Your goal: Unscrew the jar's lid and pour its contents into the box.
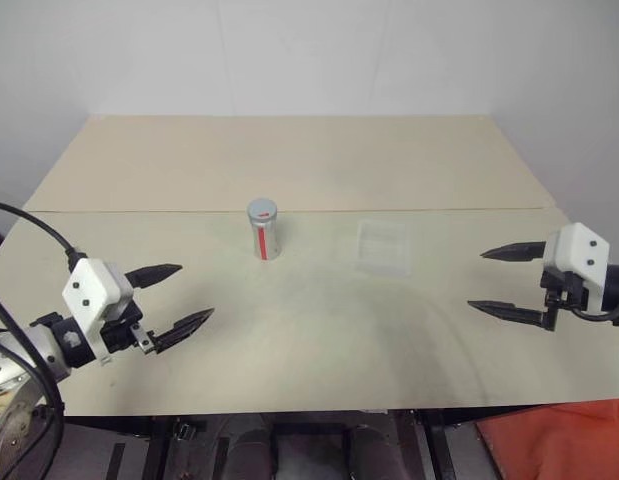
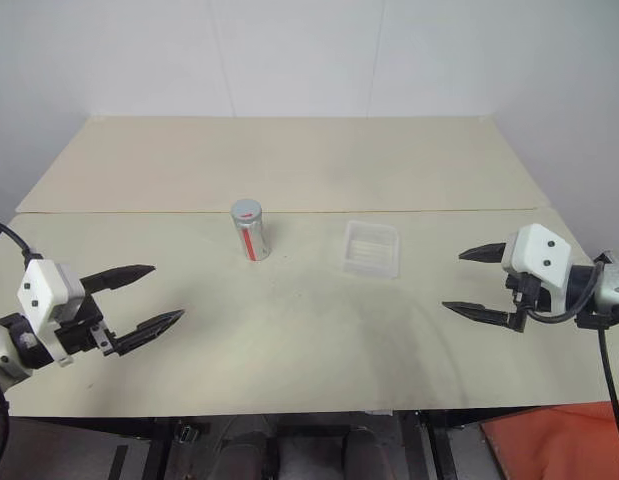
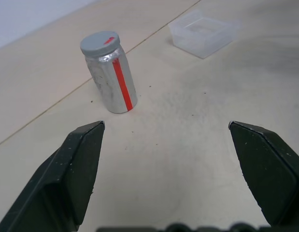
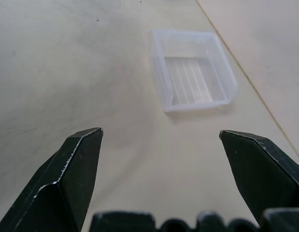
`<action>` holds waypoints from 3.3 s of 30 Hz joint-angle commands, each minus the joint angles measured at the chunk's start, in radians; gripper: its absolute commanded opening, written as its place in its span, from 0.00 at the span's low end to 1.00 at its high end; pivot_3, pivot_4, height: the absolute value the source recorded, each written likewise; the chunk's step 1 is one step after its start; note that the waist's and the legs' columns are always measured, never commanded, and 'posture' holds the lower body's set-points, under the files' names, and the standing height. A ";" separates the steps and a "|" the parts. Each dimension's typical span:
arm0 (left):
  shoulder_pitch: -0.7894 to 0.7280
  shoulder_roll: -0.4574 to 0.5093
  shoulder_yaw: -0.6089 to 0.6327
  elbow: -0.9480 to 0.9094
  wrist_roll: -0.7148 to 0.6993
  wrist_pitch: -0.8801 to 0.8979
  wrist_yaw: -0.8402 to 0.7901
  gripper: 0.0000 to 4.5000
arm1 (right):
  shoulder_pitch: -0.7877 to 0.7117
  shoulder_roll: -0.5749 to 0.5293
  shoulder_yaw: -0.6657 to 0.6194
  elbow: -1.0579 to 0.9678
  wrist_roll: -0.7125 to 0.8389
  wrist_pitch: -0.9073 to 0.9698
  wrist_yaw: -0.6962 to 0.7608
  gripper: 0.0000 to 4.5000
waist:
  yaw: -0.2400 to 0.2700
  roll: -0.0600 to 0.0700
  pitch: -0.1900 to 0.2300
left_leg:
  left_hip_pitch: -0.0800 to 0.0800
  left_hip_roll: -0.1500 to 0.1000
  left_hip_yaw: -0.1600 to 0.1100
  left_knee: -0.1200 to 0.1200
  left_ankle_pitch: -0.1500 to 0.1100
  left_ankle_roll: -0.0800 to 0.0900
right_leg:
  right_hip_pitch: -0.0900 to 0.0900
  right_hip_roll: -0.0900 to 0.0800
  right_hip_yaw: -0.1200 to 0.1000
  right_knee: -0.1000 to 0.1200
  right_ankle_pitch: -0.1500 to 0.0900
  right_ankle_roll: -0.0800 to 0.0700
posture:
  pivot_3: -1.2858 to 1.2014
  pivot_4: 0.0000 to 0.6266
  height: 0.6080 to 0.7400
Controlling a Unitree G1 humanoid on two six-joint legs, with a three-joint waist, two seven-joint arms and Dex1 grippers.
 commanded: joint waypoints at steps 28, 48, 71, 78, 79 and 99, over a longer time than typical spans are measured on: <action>-0.280 -0.566 -0.390 0.334 0.448 -0.399 0.533 0.99 | -0.058 0.186 0.144 -0.286 0.078 0.140 -0.208 1.00 | 0.006 0.000 0.000 | 0.000 -0.002 -0.006 0.001 0.000 0.000 | 0.001 0.000 0.002 0.000 0.003 0.001 | 0.52 0.24 1.00; -0.560 -0.654 -0.475 0.777 0.500 -0.603 0.559 0.99 | -0.022 0.204 0.173 -0.326 0.048 0.133 -0.282 1.00 | 0.021 0.000 0.000 | -0.003 -0.002 -0.002 0.004 0.000 0.000 | 0.000 0.000 0.001 -0.001 0.004 0.002 | 0.52 0.24 1.00; -0.768 -0.784 -0.448 1.108 0.555 -0.730 0.780 0.99 | 0.002 0.200 0.165 -0.363 0.039 0.157 -0.331 1.00 | 0.024 -0.001 0.000 | -0.006 -0.003 -0.003 0.008 -0.001 0.001 | 0.000 0.000 0.001 -0.002 0.005 0.005 | 0.52 0.24 1.00; -0.777 -0.774 -0.443 1.143 0.544 -0.722 0.754 0.73 | 0.013 0.200 0.161 -0.379 0.042 0.168 -0.342 1.00 | 0.023 -0.001 0.000 | -0.006 -0.003 -0.002 0.008 -0.001 0.001 | 0.000 0.000 0.001 -0.002 0.005 0.005 | 0.52 0.24 1.00; -0.777 -0.774 -0.444 1.144 0.549 -0.719 0.760 0.66 | 0.014 0.200 0.160 -0.380 0.043 0.169 -0.342 1.00 | 0.023 -0.001 0.000 | -0.006 -0.003 -0.002 0.008 -0.001 0.001 | 0.000 0.000 0.001 -0.002 0.006 0.005 | 0.52 0.24 1.00; -0.600 -0.553 -0.643 0.490 0.323 -0.312 0.237 0.43 | -0.285 0.593 0.310 -0.467 0.081 0.425 -0.759 1.00 | 0.000 0.000 -0.001 | -0.007 -0.002 -0.006 0.007 0.000 0.001 | -0.002 0.000 0.001 -0.001 0.006 0.005 | 0.52 0.24 1.00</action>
